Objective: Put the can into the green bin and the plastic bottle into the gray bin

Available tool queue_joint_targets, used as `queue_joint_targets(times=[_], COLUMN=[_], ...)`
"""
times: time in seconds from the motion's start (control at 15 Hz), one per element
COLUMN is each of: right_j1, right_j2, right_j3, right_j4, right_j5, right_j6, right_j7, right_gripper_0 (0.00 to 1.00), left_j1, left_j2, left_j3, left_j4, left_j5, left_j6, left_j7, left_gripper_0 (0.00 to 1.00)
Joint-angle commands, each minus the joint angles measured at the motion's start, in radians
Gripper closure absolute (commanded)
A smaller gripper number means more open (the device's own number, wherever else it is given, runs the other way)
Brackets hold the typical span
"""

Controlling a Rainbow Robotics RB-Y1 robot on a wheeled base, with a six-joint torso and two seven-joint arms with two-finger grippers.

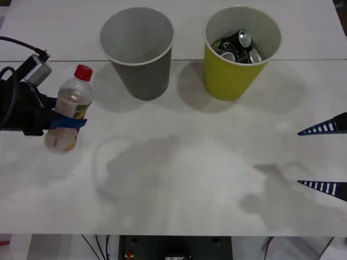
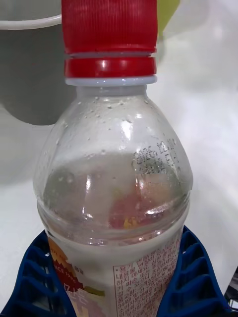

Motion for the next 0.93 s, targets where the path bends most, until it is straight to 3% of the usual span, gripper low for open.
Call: queue_joint_targets(times=[0.07,0.27,0.53,0.73,0.93], right_j1=[0.000,0.000,0.000,0.000,0.000], right_j2=[0.000,0.000,0.000,0.000,0.000], right_j3=[0.000,0.000,0.000,0.000,0.000], right_j4=[0.000,0.000,0.000,0.000,0.000], right_j5=[0.000,0.000,0.000,0.000,0.000], right_j6=[0.000,0.000,0.000,0.000,0.000], right_j7=[0.000,0.000,0.000,0.000,0.000], right_gripper_0=[0.00,0.00,0.00,0.00,0.00], left_j1=[-0.108,-0.273,-0.579,-0.804,-0.964], left_j2=[0.078,0.130,0.179,0.159,0.081], left_j3=[-0.022,-0.128,-0.356,-0.509,-0.575], left_j4=[0.016,0.105,0.242,0.364,0.479], left_j5=[0.012,0.052,0.104,0.132,0.116], left_j6=[-0.083,-0.121,-0.124,-0.144,-0.204], left_j7=[0.041,0.048,0.056,0.047,0.045], left_gripper_0=[1.00,1.00,1.00,1.00,1.00])
